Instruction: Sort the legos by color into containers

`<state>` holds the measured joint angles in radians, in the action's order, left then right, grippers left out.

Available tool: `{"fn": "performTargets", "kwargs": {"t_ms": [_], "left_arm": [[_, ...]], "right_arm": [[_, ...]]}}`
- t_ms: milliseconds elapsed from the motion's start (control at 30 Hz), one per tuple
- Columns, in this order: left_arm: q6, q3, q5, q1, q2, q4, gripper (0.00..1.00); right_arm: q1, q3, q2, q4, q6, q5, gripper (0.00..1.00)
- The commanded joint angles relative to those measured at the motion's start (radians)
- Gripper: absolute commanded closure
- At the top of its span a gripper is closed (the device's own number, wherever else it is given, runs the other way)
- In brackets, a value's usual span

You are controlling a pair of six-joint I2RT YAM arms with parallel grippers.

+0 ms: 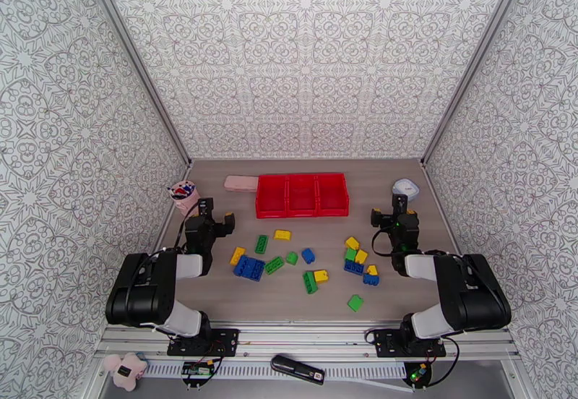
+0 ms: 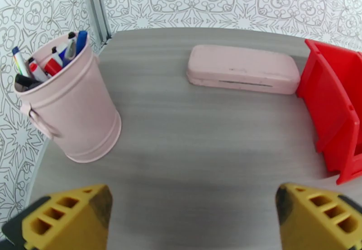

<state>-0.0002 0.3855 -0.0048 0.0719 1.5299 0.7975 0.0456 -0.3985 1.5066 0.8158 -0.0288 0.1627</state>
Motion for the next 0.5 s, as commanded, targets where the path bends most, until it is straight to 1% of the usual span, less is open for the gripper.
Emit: {"fn": "performTargets", "kwargs": {"t_ms": [0, 467], "left_arm": [[-0.003, 0.021, -0.001, 0.000, -0.001, 0.011, 0.00], [-0.004, 0.021, -0.003, 0.000, -0.001, 0.011, 0.00]], "right_arm": [[-0.004, 0.003, 0.004, 0.016, -0.006, -0.002, 0.00], [-0.004, 0.005, 0.004, 0.019, -0.006, -0.002, 0.00]]}}
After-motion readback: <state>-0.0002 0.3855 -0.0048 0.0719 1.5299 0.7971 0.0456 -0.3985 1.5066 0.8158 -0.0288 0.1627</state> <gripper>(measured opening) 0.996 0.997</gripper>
